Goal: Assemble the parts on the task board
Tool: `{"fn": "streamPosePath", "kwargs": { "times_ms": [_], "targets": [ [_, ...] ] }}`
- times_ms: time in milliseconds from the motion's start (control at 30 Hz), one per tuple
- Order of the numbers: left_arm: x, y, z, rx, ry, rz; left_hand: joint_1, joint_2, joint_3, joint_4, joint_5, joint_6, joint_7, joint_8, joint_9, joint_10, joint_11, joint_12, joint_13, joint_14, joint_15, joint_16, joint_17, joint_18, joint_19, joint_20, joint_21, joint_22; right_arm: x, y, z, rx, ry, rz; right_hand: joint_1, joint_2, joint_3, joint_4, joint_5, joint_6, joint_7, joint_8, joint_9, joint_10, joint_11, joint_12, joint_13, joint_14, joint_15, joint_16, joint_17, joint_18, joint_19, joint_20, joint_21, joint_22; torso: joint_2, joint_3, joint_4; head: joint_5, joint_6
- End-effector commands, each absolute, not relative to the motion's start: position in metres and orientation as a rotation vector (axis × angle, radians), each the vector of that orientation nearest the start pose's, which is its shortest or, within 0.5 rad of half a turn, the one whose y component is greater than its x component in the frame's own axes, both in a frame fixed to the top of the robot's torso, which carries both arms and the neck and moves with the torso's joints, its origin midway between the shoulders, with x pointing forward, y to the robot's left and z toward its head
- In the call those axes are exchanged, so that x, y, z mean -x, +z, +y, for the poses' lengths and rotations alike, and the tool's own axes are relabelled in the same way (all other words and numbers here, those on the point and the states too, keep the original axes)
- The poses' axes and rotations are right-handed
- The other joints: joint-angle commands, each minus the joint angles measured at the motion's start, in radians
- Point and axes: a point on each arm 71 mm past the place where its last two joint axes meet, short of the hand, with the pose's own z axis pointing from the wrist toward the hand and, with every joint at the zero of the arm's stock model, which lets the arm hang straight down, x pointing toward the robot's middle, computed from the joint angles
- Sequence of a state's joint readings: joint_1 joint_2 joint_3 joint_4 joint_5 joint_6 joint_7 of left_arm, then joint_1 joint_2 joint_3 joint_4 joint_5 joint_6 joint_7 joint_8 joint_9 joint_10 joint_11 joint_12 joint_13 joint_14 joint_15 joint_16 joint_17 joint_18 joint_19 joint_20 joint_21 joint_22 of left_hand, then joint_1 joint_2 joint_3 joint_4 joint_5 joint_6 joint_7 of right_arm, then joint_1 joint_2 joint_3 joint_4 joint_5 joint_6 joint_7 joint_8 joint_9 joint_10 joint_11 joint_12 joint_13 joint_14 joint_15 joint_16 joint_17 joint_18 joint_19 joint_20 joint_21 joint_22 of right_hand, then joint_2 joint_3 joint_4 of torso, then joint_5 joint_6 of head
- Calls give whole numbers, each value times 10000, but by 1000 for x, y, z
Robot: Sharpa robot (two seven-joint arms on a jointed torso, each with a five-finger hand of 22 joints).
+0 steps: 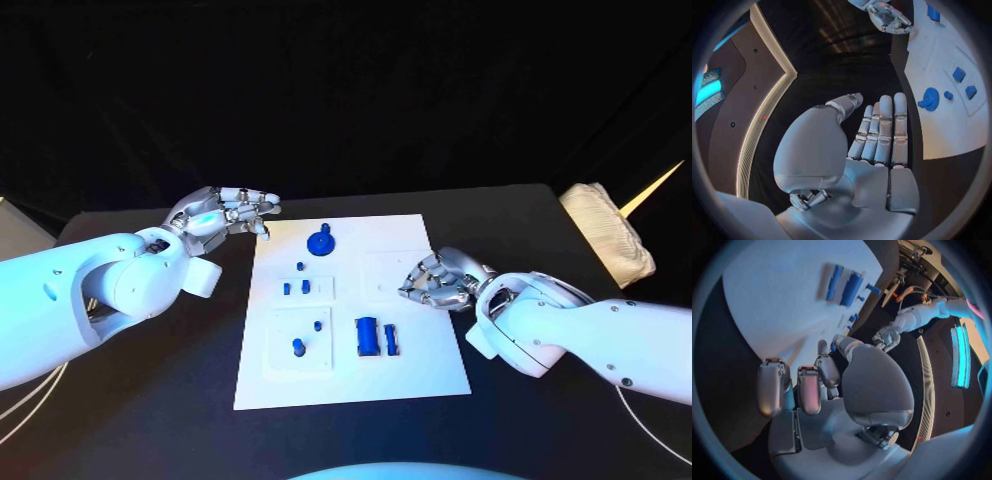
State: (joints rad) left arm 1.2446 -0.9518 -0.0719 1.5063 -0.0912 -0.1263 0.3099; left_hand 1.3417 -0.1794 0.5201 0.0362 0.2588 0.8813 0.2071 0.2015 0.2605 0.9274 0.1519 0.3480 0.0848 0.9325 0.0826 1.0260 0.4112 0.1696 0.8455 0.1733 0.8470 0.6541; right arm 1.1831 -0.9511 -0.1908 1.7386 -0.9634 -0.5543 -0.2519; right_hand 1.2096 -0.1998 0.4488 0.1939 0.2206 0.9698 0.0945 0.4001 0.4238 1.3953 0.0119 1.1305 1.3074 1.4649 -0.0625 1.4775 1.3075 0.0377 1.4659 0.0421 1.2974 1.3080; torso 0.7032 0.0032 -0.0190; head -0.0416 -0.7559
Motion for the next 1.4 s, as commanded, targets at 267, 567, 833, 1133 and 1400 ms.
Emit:
{"fn": "streamPosePath", "kwargs": {
  "times_ms": [267, 567, 833, 1133, 1400],
  "targets": [
    [-513, -183, 271, 10864, -15238, 13216, -74, -183, -218, 417, -222, -293, -5, 37, -144, -280, 262, -411, -199, -1827, 543, -3016, -1282, -21, -1375, 580, -2573, -1422, -497, -224, -233, -8224, 11330, 15253, 453, 16, 598, -550, -556, -1101, 563, -322, -30, -3319, 565, -6212, -3597, -1952, 573, -5551, -4267, 1447, -2600, 559, -9394, -2170, -523, -143, -55, 155, 977],
    [-536, -205, 272, 11547, -14715, 12124, 338, 35, -1069, 667, -753, -423, -329, 21, -512, -21, 424, -1699, -215, -1971, 953, -6590, -2344, 0, -1610, 1154, -5913, -3777, -535, -227, -246, -8736, 11652, 14048, 517, -109, 1331, -837, -913, -1286, 1056, -1118, -591, -3426, 1276, -9778, -9215, -4776, 1628, -11381, -7632, 1459, -4566, 1630, -12359, -6383, -737, -98, 16, 309, 1456],
    [-536, -213, 266, 11504, -14451, 12815, -4503, 1794, -5201, -362, -2588, -8813, -2071, -2015, -2605, -9274, -1519, -3480, -848, -9325, -826, -10260, -4112, -1696, -8455, -1733, -8470, -6541, -537, -229, -248, -8777, 10758, 14186, -3966, 1998, -4488, -1939, -2206, -9698, -945, -4001, -4238, -13953, -119, -11305, -13074, -14649, 625, -14775, -13075, -377, -14659, -421, -12974, -13080, -754, -94, 19, 316, 1439],
    [-518, -220, 244, 11709, -13836, 12664, -13417, 1794, -5201, -362, -2588, -8813, -2071, -2015, -2605, -9274, -1519, -3480, -848, -9325, -826, -10260, -4112, -1696, -8455, -1733, -8470, -6541, -510, -231, -224, -10045, 11558, 13326, -12096, 1998, -4488, -1939, -2206, -9698, -945, -4001, -4238, -13953, -119, -11305, -13074, -14649, 625, -14775, -13075, -377, -14659, -421, -12974, -13080, -1410, -45, 153, 395, 1533],
    [-485, -225, 211, 11964, -12877, 12383, -13417, 1794, -5201, -362, -2588, -8813, -2071, -2015, -2605, -9274, -1519, -3480, -848, -9325, -826, -10260, -4112, -1696, -8455, -1733, -8470, -6541, -473, -227, -199, -11633, 12178, 12405, -12096, 1998, -4488, -1939, -2206, -9698, -945, -4001, -4238, -13953, -119, -11305, -13074, -14649, 625, -14775, -13075, -377, -14659, -421, -12974, -13080, -1590, -32, 190, 416, 1559]
  ]
}}
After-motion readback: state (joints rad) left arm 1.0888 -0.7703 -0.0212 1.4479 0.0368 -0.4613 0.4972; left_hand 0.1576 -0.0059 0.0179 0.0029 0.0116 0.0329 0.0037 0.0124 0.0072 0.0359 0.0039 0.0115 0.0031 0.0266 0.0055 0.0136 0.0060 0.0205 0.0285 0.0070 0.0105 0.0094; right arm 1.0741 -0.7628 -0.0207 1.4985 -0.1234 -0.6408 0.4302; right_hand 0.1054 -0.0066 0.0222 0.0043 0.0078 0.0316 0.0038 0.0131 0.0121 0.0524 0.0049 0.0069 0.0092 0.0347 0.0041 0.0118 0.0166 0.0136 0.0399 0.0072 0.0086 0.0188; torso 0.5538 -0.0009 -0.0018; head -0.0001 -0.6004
